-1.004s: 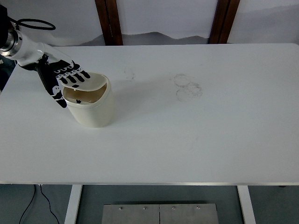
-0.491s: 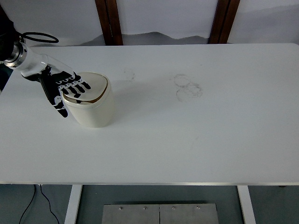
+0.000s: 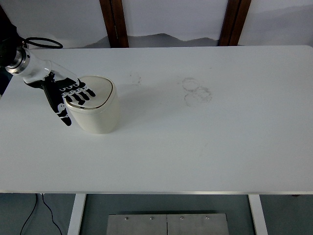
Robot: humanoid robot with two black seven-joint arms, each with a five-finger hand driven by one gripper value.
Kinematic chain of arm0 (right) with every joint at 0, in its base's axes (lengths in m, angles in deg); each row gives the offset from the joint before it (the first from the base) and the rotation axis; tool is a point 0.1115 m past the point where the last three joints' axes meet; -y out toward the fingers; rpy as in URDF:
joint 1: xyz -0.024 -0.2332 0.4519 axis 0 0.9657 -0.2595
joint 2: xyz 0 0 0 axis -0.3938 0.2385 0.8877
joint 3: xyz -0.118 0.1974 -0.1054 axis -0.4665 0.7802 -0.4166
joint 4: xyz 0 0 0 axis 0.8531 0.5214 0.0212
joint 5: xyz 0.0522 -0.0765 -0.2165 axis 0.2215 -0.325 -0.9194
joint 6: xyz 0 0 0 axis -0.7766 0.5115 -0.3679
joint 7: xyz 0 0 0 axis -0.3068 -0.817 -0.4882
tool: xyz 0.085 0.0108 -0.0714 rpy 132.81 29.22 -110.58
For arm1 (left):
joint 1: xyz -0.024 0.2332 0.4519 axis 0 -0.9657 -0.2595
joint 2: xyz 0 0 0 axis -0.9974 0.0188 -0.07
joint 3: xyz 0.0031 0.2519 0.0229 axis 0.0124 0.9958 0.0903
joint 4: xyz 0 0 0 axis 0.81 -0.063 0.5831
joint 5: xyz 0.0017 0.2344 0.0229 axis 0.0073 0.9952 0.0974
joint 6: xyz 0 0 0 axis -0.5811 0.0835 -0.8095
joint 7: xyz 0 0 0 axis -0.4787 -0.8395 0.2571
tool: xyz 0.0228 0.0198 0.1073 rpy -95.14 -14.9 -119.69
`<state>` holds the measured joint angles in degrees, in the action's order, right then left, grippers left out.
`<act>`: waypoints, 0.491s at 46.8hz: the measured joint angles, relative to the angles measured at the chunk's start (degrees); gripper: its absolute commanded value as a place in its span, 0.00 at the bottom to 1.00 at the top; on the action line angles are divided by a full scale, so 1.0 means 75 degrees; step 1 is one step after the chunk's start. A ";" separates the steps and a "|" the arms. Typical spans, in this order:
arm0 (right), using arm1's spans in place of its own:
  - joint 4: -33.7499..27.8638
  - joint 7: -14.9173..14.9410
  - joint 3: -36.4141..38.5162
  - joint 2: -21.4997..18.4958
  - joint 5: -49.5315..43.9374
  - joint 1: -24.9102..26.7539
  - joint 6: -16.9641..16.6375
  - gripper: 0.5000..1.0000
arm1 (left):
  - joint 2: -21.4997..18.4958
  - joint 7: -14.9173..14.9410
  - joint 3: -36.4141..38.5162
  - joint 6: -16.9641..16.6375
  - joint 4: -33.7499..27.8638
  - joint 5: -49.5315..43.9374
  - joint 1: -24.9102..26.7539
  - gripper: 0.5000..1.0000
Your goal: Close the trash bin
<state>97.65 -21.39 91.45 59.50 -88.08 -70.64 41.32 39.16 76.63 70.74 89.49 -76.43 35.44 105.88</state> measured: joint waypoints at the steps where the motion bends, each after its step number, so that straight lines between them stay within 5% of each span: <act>1: 0.0000 0.0000 0.0000 0.0000 0.0000 -0.0003 0.0000 0.99 | 0.0000 0.0000 0.0000 0.0000 0.0000 0.0000 0.0000 1.00; 23: -0.0002 0.0000 0.0000 0.0000 0.0000 -0.0004 0.0002 0.99 | 0.0001 0.0000 -0.0001 0.0000 0.0000 0.0000 -0.0034 1.00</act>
<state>97.64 -21.39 91.45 59.50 -88.08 -70.67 41.33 39.17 76.63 70.74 89.48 -76.43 35.44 105.63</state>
